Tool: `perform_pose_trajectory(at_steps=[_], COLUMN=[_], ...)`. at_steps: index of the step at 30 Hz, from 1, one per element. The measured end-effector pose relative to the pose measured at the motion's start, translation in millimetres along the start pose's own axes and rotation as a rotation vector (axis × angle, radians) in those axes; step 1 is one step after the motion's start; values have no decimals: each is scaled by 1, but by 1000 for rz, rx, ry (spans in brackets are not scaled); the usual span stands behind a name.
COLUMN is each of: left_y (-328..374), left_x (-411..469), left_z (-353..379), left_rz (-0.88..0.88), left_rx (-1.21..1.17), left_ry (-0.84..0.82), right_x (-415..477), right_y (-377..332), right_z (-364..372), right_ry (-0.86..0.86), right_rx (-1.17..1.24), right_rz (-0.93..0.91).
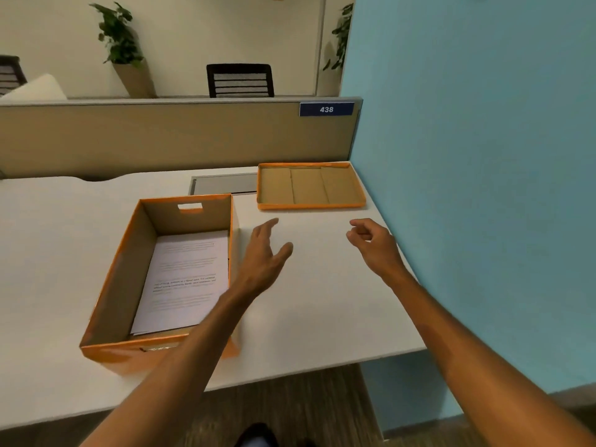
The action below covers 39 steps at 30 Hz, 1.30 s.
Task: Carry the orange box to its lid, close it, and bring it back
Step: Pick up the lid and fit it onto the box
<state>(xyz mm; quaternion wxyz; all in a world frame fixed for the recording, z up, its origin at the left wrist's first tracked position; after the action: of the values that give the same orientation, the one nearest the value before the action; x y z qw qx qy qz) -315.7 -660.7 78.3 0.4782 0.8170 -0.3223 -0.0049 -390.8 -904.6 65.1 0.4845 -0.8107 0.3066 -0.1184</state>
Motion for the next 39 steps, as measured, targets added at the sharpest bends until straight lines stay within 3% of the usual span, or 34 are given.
perform_pose_trajectory(at_steps=[13,25,29,39], left_y=[-58,-186,-213,-247], left_x=[120,230,251,269], left_z=[49,66,71,78], left_rz=[-196,-630,-683,-828], left_rx=[-68,-58,3,-179], left_ry=[23,110,98,170], right_x=[144,277,305,344], right_y=[22,74,87,109], right_z=[10,32,36,41], right_ry=[-19,34,74,80], right_rx=[-3,31,28,311], right_rz=[143,452,522,657])
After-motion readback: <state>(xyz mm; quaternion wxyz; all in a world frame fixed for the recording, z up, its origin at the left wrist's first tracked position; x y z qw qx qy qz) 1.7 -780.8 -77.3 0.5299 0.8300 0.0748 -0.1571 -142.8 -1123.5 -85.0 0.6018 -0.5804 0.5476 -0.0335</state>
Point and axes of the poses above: each hand's wrist, its own x-axis towards the middle knuckle, its own z-axis out of the palm, y = z × x, the point moved 4 cm from there along x, towards the middle knuckle, and after that the axes turned 13 degrees about z, right-handed, at the moved point
